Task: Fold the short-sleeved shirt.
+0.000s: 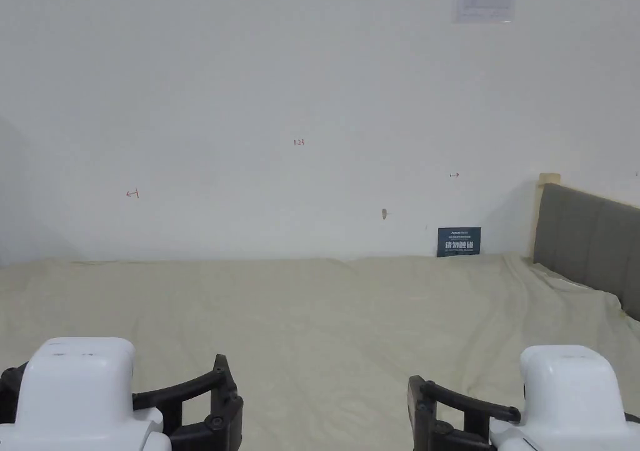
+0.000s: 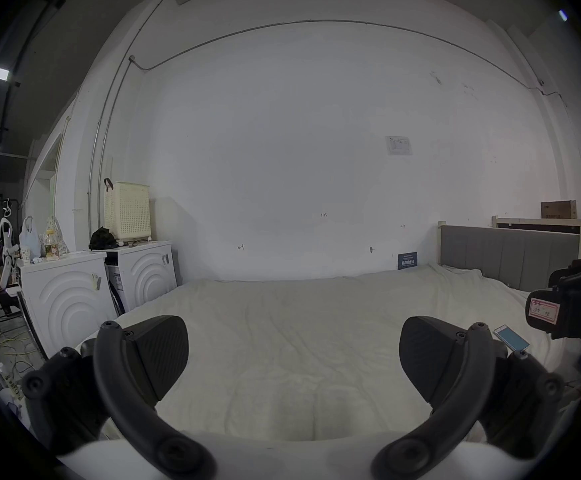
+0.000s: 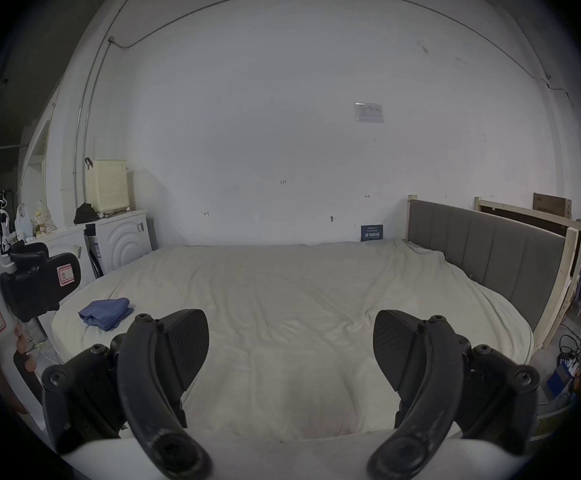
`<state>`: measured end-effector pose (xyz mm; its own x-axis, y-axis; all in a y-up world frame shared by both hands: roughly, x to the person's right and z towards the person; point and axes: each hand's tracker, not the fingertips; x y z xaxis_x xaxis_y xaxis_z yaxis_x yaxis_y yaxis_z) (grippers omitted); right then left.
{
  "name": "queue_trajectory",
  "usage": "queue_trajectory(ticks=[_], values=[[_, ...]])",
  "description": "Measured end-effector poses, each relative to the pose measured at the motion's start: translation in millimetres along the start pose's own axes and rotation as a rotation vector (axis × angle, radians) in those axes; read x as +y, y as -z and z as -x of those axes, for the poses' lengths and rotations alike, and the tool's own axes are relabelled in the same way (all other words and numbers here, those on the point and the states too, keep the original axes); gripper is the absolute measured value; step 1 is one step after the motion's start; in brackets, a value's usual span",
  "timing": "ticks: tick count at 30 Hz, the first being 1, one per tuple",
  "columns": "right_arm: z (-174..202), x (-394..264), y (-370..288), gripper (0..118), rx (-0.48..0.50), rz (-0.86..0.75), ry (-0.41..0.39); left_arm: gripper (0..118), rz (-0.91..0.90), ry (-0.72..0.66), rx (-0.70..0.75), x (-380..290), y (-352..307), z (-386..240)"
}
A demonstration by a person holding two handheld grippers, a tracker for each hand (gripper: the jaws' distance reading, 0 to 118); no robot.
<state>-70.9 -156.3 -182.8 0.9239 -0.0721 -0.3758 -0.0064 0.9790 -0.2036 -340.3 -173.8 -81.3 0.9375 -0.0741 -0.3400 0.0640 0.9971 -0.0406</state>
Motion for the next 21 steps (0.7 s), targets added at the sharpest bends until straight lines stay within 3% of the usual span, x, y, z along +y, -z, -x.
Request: queue_trajectory(ticks=[9,14,21], values=[[5,1,-2,100,-0.012,0.002,-0.044,118,0.002,-0.004,-0.005,0,2,0],[15,-4,-3,100,-0.116,-0.116,-0.129,118,0.001,-0.003,-0.004,-1,1,0],[14,0,-3,99,-0.102,-0.091,-0.086,118,-0.005,-0.024,0.007,1,1,4]])
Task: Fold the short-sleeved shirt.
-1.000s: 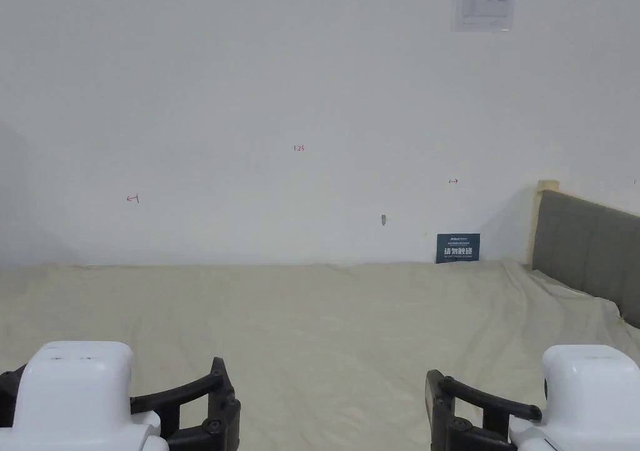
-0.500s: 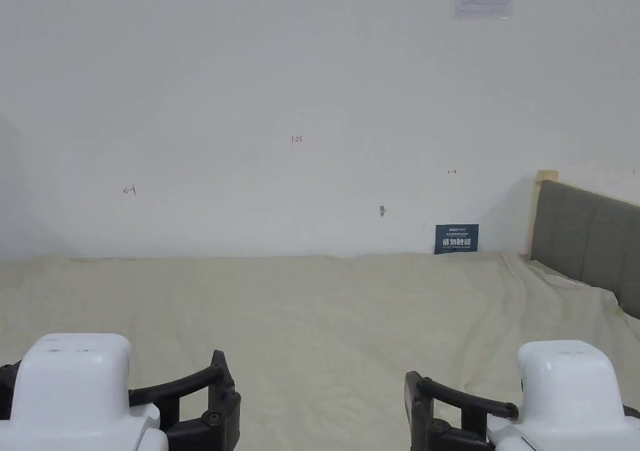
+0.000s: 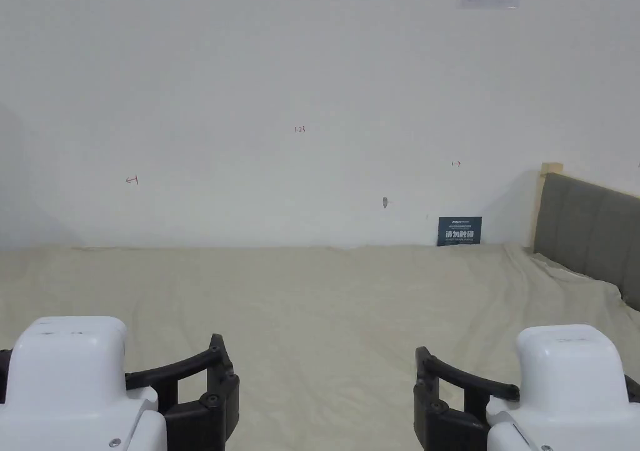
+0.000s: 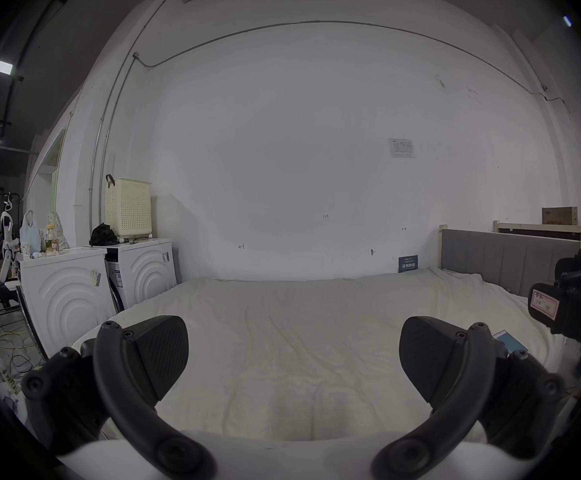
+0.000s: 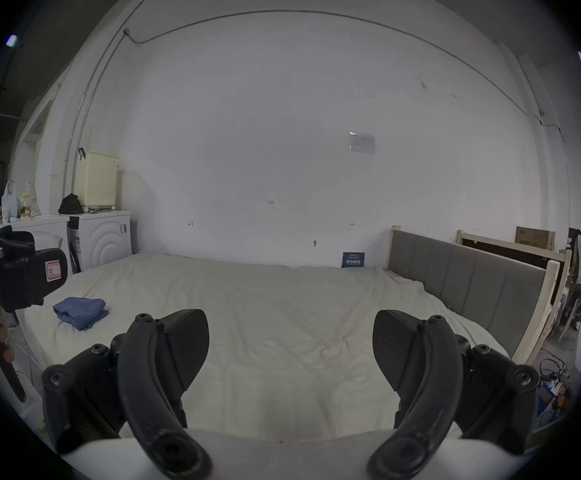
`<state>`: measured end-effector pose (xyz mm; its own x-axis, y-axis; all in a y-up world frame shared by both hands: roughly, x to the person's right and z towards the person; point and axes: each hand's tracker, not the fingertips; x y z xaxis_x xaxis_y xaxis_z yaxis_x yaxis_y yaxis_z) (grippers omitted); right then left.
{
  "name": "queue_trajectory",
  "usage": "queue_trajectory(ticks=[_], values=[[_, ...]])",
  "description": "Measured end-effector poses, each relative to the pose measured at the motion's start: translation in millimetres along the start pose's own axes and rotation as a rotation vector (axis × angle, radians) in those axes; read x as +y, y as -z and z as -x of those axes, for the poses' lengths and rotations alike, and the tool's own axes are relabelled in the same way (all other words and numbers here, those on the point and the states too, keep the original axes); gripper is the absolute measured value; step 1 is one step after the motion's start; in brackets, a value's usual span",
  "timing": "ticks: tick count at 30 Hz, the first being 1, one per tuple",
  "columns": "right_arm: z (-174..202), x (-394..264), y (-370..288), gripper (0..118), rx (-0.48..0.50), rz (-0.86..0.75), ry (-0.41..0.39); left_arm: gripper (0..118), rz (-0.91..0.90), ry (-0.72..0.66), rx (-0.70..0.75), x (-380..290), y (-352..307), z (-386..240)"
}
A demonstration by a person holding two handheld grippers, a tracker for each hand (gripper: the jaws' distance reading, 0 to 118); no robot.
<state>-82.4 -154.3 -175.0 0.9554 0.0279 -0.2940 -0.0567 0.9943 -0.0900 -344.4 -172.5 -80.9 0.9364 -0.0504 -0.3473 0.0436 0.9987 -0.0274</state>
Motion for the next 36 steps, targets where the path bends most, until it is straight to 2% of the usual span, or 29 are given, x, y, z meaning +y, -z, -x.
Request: queue_trajectory(ticks=[2,4,7,12,16,20,36], values=[[-1,1,0,100,-0.007,0.054,-0.002,118,-0.005,0.000,0.000,0,0,1],[1,0,2,100,-0.024,0.104,-0.051,118,-0.004,0.002,0.002,1,-1,1],[3,-7,6,100,-0.034,0.077,-0.034,118,-0.007,-0.004,0.001,0,-1,1],[0,-13,4,100,-0.009,0.026,-0.083,118,-0.005,0.005,0.000,0,-2,0],[-5,-10,-1,100,0.051,0.007,-0.026,118,-0.004,0.005,-0.004,0,-2,-1],[-4,-10,-4,100,0.041,-0.033,-0.044,118,-0.016,0.010,-0.015,0,-3,-2],[-9,-9,-3,100,0.041,-0.051,-0.015,118,-0.011,0.023,-0.021,-1,-2,-2]])
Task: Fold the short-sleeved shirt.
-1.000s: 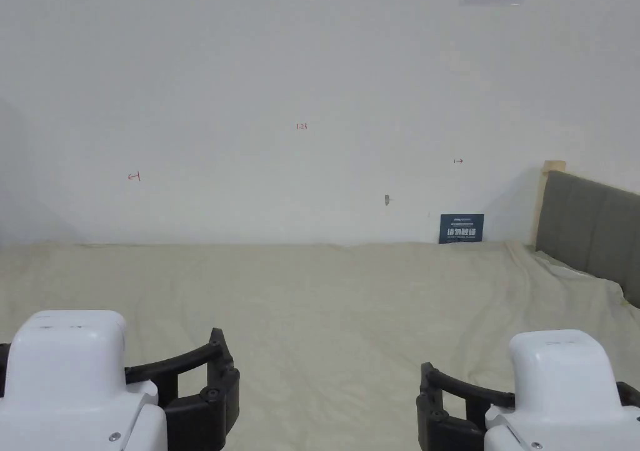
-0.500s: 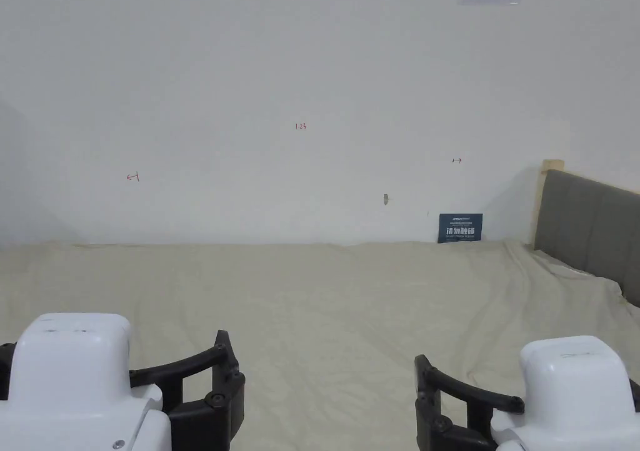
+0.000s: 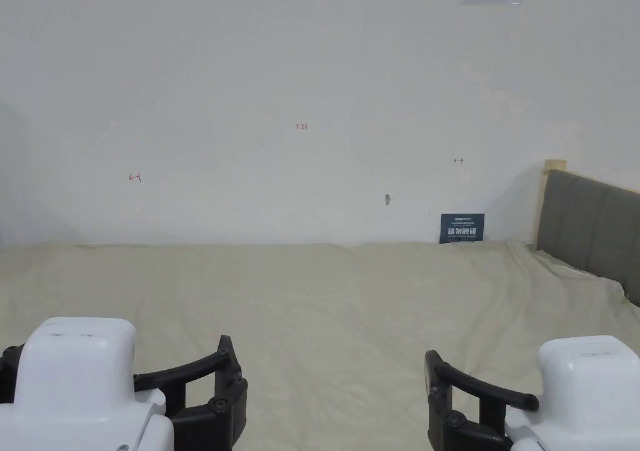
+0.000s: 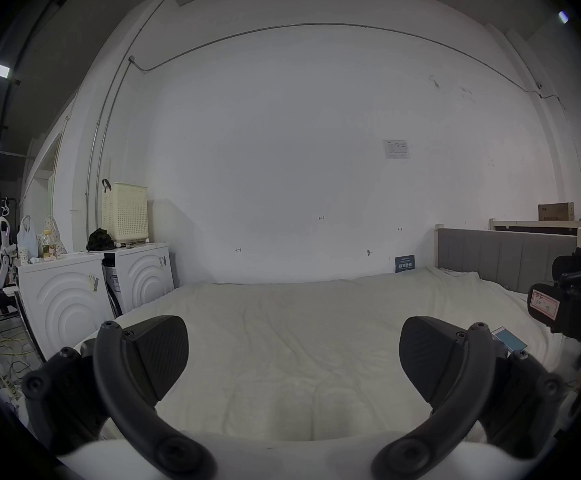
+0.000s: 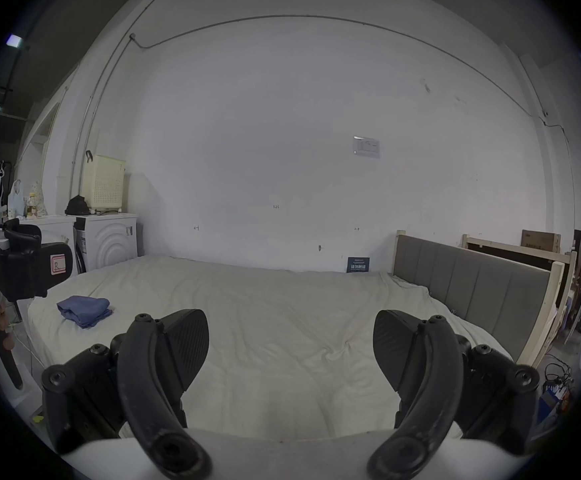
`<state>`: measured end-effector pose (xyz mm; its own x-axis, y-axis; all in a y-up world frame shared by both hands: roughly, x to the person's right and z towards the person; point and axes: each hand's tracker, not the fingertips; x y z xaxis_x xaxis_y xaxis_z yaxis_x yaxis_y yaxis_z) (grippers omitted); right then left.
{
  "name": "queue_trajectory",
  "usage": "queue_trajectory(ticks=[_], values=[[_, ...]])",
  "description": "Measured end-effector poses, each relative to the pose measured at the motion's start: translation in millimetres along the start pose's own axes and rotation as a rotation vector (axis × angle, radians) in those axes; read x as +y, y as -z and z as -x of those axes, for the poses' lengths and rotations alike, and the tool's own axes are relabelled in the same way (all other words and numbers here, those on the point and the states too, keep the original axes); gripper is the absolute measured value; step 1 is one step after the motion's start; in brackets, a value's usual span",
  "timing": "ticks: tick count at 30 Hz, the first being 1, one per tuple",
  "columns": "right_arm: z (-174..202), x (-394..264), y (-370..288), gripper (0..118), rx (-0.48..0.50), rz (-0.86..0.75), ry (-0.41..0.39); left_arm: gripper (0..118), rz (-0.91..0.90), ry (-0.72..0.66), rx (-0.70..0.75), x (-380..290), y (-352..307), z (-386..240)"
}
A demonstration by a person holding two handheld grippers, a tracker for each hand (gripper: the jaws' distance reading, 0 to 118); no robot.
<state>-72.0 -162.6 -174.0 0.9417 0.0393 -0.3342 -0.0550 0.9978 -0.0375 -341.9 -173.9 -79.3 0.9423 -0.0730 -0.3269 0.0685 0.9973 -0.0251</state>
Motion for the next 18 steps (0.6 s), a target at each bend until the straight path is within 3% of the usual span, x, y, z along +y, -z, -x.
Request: queue_trajectory(ticks=[18], values=[[-3.2,-1.9,1.2,100,0.004,-0.003,0.007,118,0.010,-0.001,-0.018,-1.9,1.4,-1.5]])
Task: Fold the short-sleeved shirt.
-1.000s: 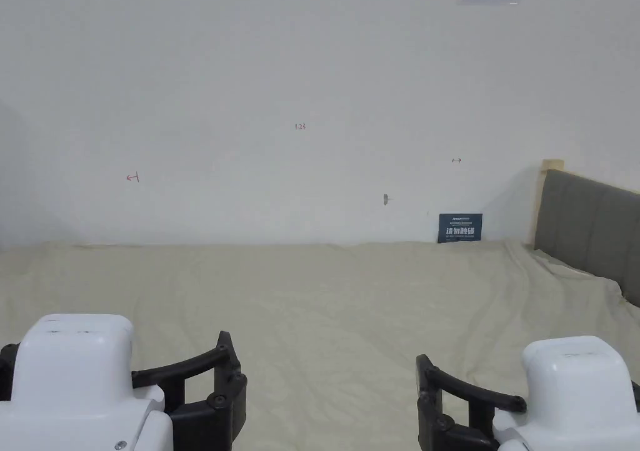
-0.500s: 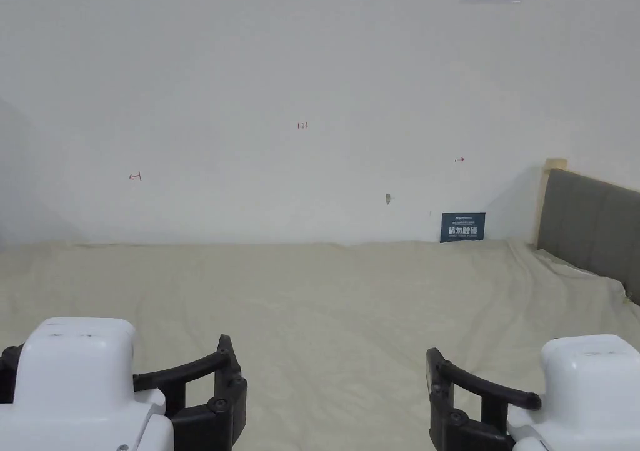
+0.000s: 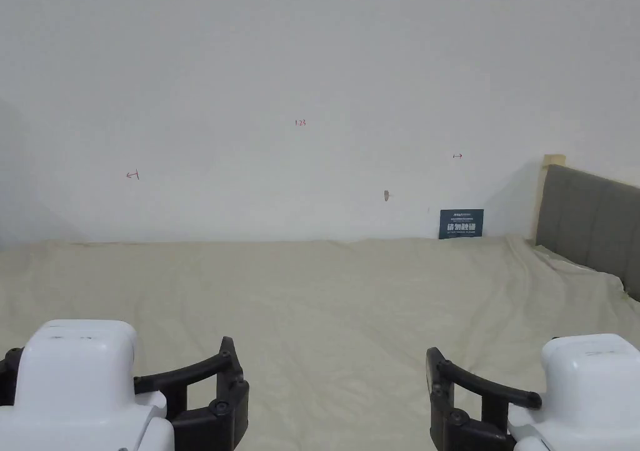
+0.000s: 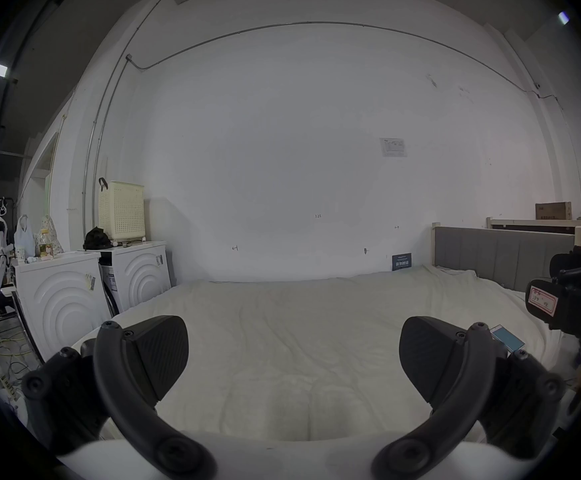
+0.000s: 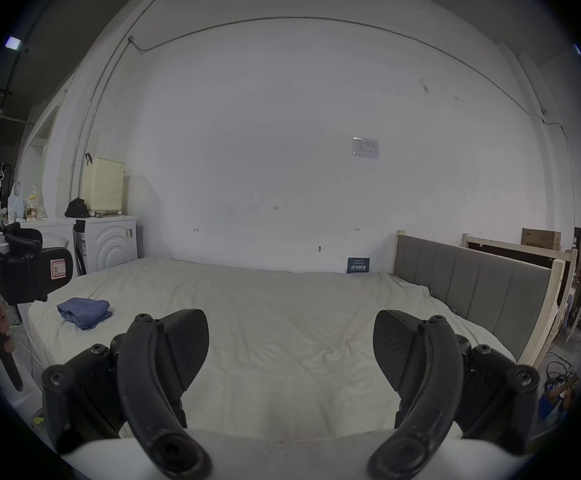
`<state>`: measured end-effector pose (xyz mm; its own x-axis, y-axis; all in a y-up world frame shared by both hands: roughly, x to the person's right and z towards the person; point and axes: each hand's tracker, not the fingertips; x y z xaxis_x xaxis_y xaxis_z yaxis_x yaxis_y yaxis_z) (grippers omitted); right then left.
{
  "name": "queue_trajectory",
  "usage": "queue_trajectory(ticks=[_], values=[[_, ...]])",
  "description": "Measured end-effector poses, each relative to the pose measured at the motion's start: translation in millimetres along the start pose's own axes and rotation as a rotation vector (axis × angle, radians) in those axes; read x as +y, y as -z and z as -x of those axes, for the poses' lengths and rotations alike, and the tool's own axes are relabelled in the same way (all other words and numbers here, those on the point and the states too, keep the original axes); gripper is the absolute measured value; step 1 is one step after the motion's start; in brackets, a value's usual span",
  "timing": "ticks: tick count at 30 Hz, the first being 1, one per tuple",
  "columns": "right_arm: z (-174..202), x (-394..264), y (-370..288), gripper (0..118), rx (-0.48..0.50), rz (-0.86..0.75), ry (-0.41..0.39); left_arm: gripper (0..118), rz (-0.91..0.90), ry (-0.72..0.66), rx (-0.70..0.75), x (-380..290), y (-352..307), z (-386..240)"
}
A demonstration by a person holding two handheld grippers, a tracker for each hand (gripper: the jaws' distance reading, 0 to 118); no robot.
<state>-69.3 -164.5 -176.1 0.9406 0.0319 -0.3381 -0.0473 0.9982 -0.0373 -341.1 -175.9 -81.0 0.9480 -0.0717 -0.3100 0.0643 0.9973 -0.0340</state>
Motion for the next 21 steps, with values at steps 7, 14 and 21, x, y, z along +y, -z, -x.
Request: queue_trajectory(ticks=[7,14,21], values=[[0.1,0.4,-1.1,100,-0.001,0.001,-0.003,118,0.020,-0.023,0.000,0.1,1.4,-1.3],[-4.8,2.2,-3.1,100,0.024,-0.001,0.029,118,0.028,-0.011,-0.004,1.7,-1.6,-4.9],[-4.7,1.3,-4.0,100,0.002,-0.003,-0.003,118,0.033,-0.023,-0.008,4.0,-5.0,-4.5]])
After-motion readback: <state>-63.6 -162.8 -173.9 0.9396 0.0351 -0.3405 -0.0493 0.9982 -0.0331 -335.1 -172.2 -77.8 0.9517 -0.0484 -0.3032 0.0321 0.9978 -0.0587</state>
